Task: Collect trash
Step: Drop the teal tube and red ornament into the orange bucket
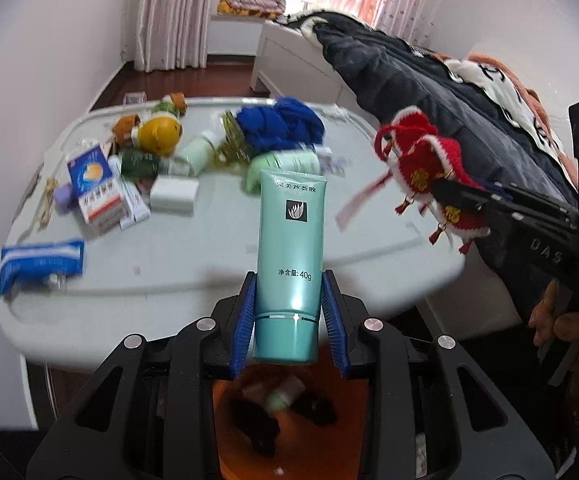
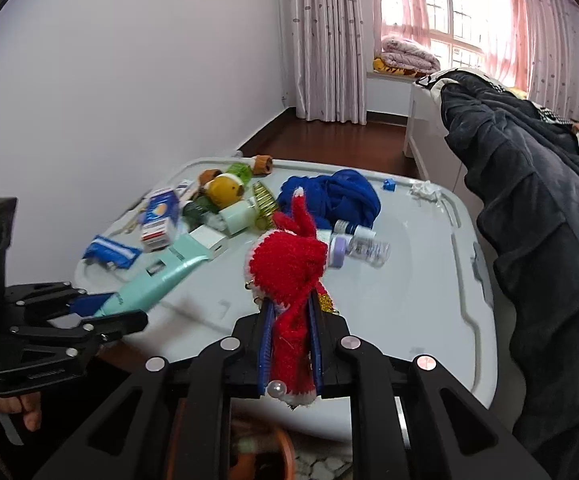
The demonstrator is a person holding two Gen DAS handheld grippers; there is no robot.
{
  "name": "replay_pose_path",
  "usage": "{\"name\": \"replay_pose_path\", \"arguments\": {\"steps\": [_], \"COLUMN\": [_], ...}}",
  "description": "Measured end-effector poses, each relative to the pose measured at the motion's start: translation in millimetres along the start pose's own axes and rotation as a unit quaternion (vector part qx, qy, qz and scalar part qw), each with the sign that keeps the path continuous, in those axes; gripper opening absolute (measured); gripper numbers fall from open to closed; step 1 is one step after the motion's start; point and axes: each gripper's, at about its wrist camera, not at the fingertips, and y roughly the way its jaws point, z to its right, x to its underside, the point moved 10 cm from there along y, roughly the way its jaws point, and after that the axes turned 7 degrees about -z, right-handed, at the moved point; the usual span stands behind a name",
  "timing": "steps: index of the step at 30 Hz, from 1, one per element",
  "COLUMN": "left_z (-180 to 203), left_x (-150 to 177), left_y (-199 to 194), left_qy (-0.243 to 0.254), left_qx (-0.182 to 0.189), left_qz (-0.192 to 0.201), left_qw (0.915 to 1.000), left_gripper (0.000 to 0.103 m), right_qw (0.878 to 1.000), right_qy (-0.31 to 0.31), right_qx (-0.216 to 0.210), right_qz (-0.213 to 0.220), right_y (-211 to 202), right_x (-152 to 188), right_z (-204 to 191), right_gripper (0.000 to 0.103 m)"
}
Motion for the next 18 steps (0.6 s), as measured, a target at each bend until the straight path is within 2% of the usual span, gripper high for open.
{"name": "replay_pose_path", "arguments": {"steps": [5,11,13,14,15,16,17,18], "left_z": [11.8,14.8,15.1,13.4,11.3,8.3,3.7,0.9], "left_x": [50.6,110.9,121.8,123.9,124.5,124.7,125.4,125.1], "left_y": [-6.2,6.7,11.9,13.3,13.7,14.5,15.5,15.9], "left_qy": [0.02,0.025,0.026,0.019,0.014,0.01,0.006,0.003], "left_qx": [0.004,0.007,0.003,0.002,0.0,-0.007,-0.019,-0.024], "left_qz": [-0.058,-0.141,-0.163,-0.166,-0.167,-0.169,-0.173,-0.174], "left_qw": [0.9981,0.9897,0.9863,0.9859,0.9859,0.9855,0.9847,0.9844], "left_gripper": [0.032,0.032,0.041,0.045,0.058,0.07,0.072,0.073], "right_qw": [0.999,0.993,0.988,0.988,0.985,0.984,0.985,0.987], "right_qy": [-0.007,-0.005,-0.004,-0.001,0.004,0.006,0.007,0.007], "right_qx": [-0.026,-0.053,-0.058,-0.057,-0.061,-0.061,-0.056,-0.049], "right_qz": [-0.037,-0.105,-0.14,-0.144,-0.16,-0.165,-0.161,-0.155], "right_y": [-14.0,5.9,20.1,22.7,27.5,29.3,29.2,27.6], "right_x": [48.1,112.0,133.4,136.8,143.7,146.7,146.5,144.1], "right_z": [-27.7,-53.3,-59.1,-59.2,-59.4,-58.8,-57.7,-55.4], "right_gripper": [0.016,0.017,0.022,0.03,0.052,0.06,0.068,0.069]}}
